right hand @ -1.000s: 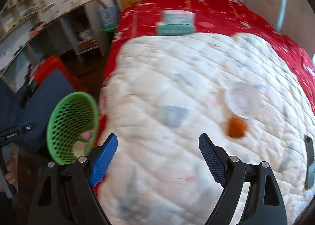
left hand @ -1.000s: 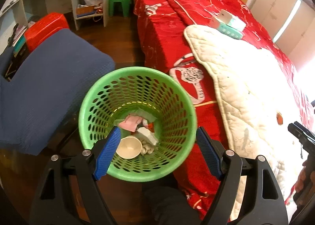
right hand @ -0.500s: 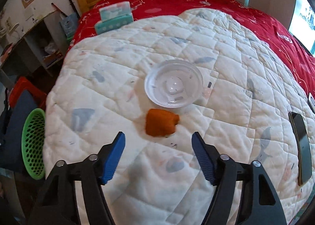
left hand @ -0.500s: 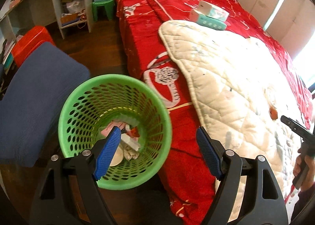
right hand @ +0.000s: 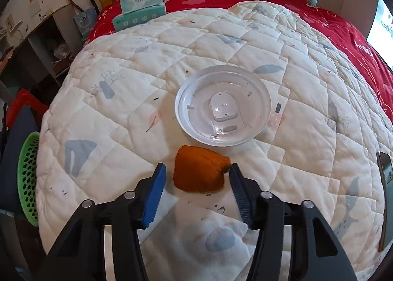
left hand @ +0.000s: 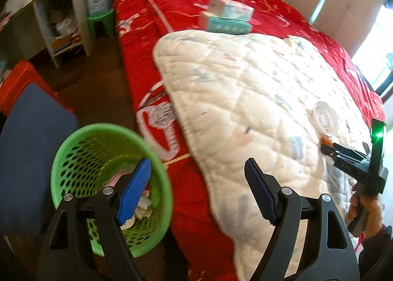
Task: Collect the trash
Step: 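Grasp orange snack with right tool while left grasps clear round lid, then carry snack and clear lid over the green basket with both tools, then open both tools over the green basket to drop snack and lid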
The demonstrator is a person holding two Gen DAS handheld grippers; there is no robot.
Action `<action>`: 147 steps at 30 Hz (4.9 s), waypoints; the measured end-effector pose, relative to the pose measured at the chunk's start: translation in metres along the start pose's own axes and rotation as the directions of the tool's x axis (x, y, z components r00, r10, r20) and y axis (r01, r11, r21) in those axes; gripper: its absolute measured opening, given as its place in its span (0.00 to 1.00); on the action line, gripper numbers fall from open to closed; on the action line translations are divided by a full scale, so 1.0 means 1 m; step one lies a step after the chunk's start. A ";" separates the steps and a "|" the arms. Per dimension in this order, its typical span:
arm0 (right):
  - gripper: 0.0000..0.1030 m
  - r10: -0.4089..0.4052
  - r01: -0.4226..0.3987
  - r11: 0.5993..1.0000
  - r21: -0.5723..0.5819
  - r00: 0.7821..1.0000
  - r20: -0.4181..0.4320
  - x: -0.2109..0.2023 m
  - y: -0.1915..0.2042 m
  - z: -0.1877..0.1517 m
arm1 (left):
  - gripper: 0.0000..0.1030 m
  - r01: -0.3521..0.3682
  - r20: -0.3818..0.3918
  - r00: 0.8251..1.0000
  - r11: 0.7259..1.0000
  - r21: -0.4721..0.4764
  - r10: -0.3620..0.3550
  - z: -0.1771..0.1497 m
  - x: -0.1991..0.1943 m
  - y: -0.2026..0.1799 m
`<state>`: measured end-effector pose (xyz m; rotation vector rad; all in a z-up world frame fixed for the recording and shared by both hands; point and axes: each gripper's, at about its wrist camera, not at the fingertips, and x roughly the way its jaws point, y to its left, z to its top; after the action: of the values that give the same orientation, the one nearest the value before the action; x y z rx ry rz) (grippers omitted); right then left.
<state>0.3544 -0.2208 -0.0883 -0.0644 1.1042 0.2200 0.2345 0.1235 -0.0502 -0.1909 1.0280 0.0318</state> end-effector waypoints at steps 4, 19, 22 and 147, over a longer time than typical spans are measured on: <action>0.38 0.006 -0.006 1.000 0.001 1.000 0.003 0.000 -0.006 -0.002 | 0.75 0.024 0.000 1.000 0.998 0.064 -0.024 0.016 0.009 -0.037; 0.37 0.030 -0.031 1.000 0.005 0.999 0.043 -0.044 -0.049 -0.033 | 0.55 0.192 -0.084 0.981 0.945 0.266 -0.176 0.053 0.073 -0.175; 0.37 0.028 -0.029 1.000 0.012 0.999 0.046 -0.050 -0.059 -0.039 | 0.49 0.215 -0.111 0.975 0.934 0.285 -0.191 0.057 0.092 -0.199; 0.48 0.368 -0.385 0.840 -0.382 0.922 -0.120 -0.064 0.359 -0.069 | 0.52 -0.142 0.068 0.983 0.936 -0.323 0.172 -0.109 -0.086 0.219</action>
<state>0.1914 0.1095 -0.0421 -0.2186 1.0930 0.8054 0.0722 0.3249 -0.0624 -0.3963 0.9362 0.3512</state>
